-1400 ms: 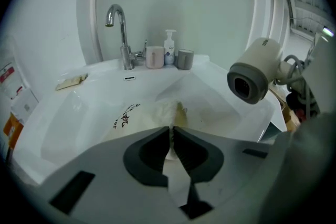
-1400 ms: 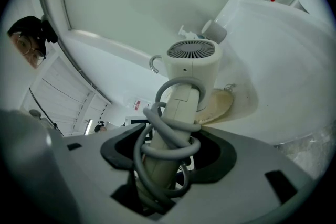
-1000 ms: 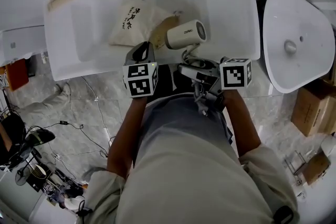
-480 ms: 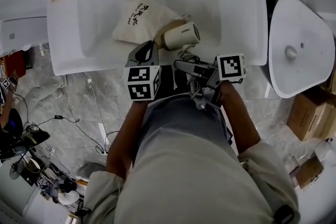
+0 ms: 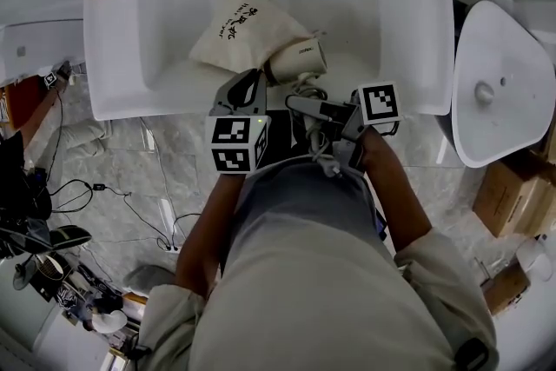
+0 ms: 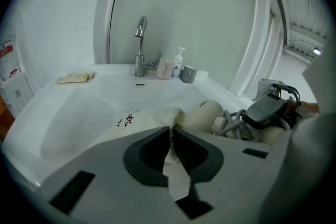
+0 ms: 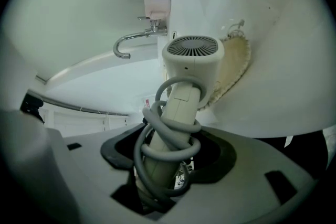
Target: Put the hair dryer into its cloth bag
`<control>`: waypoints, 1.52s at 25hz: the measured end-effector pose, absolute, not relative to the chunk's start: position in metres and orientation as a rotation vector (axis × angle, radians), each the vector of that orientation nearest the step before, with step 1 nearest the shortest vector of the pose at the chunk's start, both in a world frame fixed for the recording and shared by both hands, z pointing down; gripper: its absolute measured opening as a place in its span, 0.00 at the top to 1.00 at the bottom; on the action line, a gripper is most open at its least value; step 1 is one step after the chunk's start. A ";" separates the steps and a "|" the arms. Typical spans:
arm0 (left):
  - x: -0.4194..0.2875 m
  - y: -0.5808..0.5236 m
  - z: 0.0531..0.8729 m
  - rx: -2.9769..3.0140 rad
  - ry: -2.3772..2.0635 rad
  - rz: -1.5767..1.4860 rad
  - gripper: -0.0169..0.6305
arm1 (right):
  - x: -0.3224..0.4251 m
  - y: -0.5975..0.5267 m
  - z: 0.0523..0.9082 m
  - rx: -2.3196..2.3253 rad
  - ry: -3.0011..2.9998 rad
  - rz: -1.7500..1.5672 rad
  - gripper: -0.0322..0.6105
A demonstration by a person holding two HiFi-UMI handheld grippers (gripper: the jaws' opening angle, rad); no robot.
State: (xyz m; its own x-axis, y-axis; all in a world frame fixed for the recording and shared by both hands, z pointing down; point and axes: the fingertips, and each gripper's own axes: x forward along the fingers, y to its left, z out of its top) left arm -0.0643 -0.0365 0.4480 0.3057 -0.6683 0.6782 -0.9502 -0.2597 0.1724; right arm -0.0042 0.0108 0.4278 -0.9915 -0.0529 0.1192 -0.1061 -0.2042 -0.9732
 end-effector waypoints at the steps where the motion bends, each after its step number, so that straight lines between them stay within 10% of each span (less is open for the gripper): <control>1: -0.066 -0.037 0.448 2.020 -1.434 0.652 0.93 | -0.007 0.010 0.429 0.192 -1.945 2.421 0.55; 38: -0.078 -0.033 0.439 2.089 -1.404 0.554 0.93 | -0.055 -0.012 0.463 0.097 -1.660 2.527 0.55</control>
